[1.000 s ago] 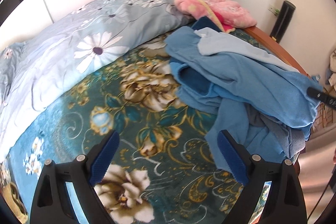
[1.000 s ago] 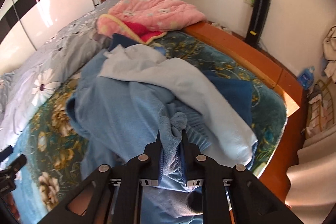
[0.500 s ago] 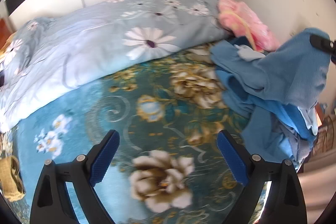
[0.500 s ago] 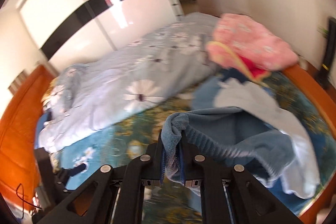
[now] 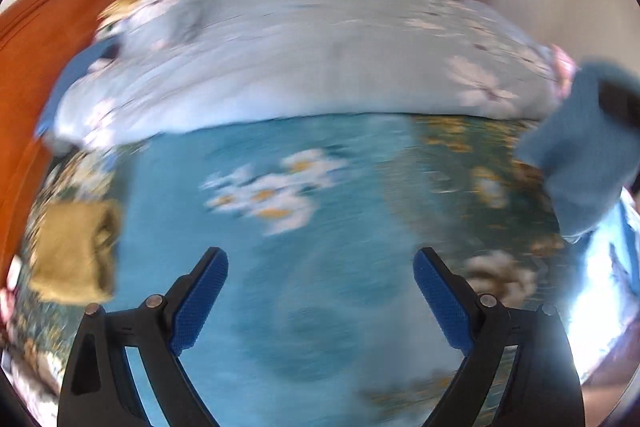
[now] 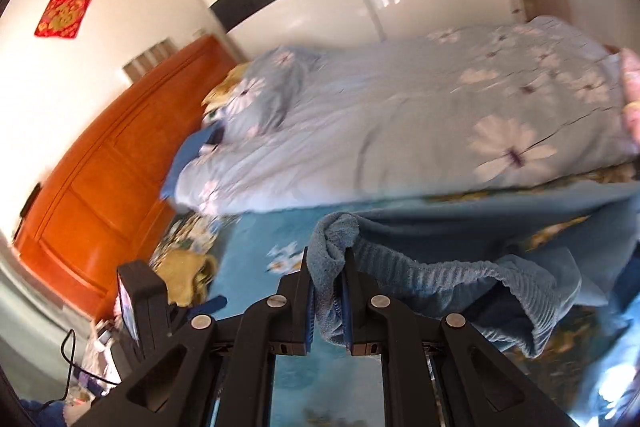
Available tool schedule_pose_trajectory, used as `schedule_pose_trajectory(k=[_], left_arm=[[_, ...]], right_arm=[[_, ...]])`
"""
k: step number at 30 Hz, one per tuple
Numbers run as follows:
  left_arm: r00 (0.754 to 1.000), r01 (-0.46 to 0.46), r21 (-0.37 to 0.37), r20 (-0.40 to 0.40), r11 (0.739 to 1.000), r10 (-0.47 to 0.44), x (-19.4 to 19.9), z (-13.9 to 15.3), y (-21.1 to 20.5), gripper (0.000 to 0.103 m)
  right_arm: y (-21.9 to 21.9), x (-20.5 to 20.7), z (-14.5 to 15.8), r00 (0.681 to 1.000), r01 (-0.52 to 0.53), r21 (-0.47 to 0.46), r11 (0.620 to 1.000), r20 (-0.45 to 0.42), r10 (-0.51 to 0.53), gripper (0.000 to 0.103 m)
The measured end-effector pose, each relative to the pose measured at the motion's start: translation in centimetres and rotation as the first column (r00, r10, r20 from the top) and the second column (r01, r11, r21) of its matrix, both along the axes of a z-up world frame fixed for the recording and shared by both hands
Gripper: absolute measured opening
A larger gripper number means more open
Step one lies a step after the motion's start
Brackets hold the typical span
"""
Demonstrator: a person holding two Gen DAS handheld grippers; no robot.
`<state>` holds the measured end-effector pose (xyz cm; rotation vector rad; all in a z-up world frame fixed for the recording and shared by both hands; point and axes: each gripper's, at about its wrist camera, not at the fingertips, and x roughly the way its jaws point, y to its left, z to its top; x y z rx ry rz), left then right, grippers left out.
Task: Fold clothes
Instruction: 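Lay the sweatpants on the blanket with the right gripper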
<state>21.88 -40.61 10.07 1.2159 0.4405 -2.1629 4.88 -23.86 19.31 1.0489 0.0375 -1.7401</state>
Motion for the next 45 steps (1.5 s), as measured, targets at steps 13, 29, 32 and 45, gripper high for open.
schedule_pose_trajectory(k=[13,29,32,45], left_arm=[[0.98,-0.186,0.028,0.083,0.982,0.183,11.2,-4.4,-8.5,0.095],[0.998,-0.028,0.038,0.065,0.999,0.026,9.6,-6.9,-7.8,0.095],[0.997,0.018,0.082,0.071,0.996,-0.024,7.7,-8.4,-6.8,0.095],[0.994,-0.094,0.231,0.084,0.968,0.076,2.9,-13.6,-5.4,0.091]], right_arm=[[-12.1,12.9,-12.1,0.977,-0.179,0.183,0.967,0.151,0.152,0.015],[-7.7,12.5,-12.4,1.0,-0.003,0.261,0.965,0.011,0.0,0.073],[-4.0,8.0,-13.9,0.986,0.159,0.326,0.932,-0.006,-0.166,0.073],[2.0,-8.3,-24.9,0.863,0.378,0.424,0.823,0.161,-0.479,0.073]])
